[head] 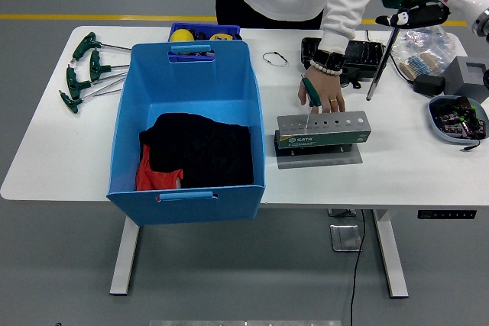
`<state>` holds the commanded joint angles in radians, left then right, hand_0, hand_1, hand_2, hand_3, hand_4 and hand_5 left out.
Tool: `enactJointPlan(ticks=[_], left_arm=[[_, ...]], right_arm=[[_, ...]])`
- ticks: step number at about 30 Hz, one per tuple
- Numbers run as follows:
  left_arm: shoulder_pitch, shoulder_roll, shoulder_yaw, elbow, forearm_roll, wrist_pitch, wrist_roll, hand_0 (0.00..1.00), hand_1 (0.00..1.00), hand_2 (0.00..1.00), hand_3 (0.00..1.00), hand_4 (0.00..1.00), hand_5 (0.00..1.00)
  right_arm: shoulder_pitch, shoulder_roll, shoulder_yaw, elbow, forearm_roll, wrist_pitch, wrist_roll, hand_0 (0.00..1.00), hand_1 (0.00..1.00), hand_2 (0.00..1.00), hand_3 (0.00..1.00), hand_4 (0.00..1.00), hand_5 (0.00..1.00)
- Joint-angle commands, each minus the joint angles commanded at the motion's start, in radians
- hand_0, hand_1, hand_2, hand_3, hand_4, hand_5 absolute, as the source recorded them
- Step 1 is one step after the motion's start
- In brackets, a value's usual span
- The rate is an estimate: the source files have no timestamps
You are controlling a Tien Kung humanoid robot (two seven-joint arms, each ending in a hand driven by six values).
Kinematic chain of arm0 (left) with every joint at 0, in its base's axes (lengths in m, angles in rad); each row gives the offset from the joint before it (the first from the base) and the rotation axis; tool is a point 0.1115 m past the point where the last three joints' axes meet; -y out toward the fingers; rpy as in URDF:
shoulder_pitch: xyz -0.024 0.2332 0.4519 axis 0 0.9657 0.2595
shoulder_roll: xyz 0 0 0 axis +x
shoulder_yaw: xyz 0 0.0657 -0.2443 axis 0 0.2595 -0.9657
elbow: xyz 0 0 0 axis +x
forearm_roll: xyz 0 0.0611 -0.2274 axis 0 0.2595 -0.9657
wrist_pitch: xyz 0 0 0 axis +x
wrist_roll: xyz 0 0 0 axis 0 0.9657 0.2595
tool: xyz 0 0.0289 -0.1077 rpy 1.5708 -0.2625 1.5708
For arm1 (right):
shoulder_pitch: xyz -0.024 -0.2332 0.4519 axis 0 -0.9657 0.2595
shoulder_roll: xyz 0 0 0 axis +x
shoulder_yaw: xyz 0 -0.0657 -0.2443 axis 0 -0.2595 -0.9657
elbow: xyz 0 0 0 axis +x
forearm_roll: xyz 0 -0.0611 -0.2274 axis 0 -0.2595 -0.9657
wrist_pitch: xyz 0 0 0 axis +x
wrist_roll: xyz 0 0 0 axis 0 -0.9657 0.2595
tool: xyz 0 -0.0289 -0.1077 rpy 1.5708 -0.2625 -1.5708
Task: Lift tool from toolbox,place it in box,lift tool from toolbox,place it in box
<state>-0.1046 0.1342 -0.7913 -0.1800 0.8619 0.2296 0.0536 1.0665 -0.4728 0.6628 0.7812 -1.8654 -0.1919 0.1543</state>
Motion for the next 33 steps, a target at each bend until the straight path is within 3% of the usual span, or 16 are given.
enactJointPlan(ticks=[13,28,33], left_arm=[[0.003,0.004,-0.014,0.0,0.011,0.001,0.002,0.723,0.669,0.737,0.744,0.756,0.737],[0.007,0.006,-0.026,0.0,0.019,0.003,0.003,0.724,0.658,0.737,0.745,0.757,0.738],[0.007,0.006,-0.019,0.0,0.01,0.004,0.002,0.724,0.658,0.737,0.745,0.757,0.738]], right_arm=[[0.094,-0.034,0.039,0.081,0.005,0.009,-0.008,0.002,0.002,0.998,0.002,0.998,0.759],[0.105,-0.042,0.031,0.347,0.005,0.03,-0.034,0.002,0.002,0.998,0.002,0.998,0.761],[0.098,-0.011,0.015,0.409,0.0,0.04,-0.045,0.002,0.002,0.998,0.002,0.998,0.761]])
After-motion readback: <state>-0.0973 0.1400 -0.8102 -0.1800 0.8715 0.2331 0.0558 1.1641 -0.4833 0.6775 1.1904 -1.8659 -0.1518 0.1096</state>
